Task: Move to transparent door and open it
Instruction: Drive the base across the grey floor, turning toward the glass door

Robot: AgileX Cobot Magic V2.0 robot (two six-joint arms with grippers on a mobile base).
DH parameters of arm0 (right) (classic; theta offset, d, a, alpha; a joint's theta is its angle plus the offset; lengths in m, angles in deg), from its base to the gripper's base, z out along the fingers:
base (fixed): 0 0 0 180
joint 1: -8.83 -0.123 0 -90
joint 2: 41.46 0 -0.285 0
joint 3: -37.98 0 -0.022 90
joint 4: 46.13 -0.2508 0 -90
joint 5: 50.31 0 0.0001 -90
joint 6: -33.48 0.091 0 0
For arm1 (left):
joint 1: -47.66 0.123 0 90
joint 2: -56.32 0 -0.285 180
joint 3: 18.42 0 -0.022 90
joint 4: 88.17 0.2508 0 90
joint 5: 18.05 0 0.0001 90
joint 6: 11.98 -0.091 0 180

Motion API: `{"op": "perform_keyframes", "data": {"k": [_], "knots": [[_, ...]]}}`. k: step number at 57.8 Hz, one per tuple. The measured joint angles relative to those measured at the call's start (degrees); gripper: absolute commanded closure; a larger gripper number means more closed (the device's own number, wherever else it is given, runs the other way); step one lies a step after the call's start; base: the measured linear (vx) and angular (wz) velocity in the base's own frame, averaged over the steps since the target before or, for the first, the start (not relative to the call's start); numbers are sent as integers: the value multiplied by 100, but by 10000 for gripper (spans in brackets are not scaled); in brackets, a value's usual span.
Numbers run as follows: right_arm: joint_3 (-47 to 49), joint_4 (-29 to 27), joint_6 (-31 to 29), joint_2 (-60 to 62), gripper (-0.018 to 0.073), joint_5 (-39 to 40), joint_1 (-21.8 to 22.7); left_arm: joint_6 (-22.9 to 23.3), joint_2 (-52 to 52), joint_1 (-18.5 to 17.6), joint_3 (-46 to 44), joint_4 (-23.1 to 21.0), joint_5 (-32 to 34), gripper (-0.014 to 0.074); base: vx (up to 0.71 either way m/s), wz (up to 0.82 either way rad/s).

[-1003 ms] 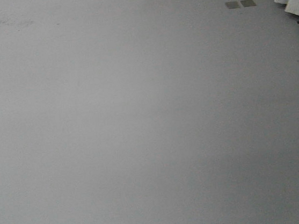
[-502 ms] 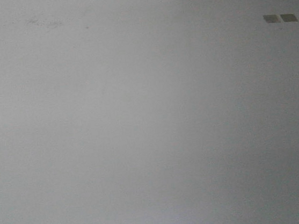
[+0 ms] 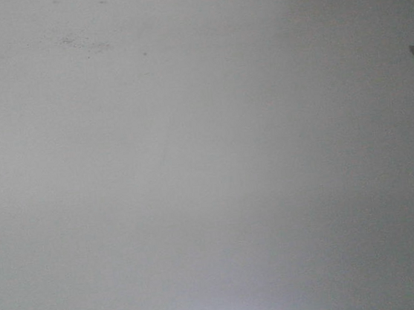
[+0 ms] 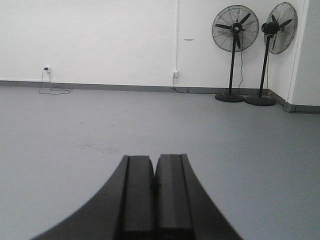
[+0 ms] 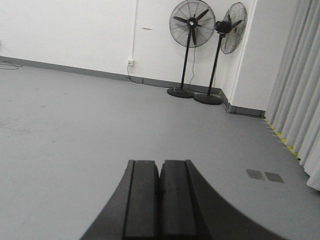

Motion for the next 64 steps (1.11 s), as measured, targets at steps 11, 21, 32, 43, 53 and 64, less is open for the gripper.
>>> {"op": "perform_keyframes", "data": {"k": [11, 21, 32, 43, 53, 64], "knots": [[0, 0, 0, 0, 567, 0, 0, 0, 0, 0, 0, 0, 0, 602, 47, 13], [0, 0, 0, 0, 567, 0, 0, 0, 0, 0, 0, 0, 0, 602, 47, 19], [0, 0, 0, 0, 567, -4, 0, 0, 0, 0, 0, 0, 0, 602, 47, 29], [0, 0, 0, 0, 567, -4, 0, 0, 0, 0, 0, 0, 0, 602, 49, 45], [0, 0, 0, 0, 567, -4, 0, 0, 0, 0, 0, 0, 0, 602, 50, 61], [0, 0, 0, 0, 567, -4, 0, 0, 0, 0, 0, 0, 0, 602, 49, 70]]}}
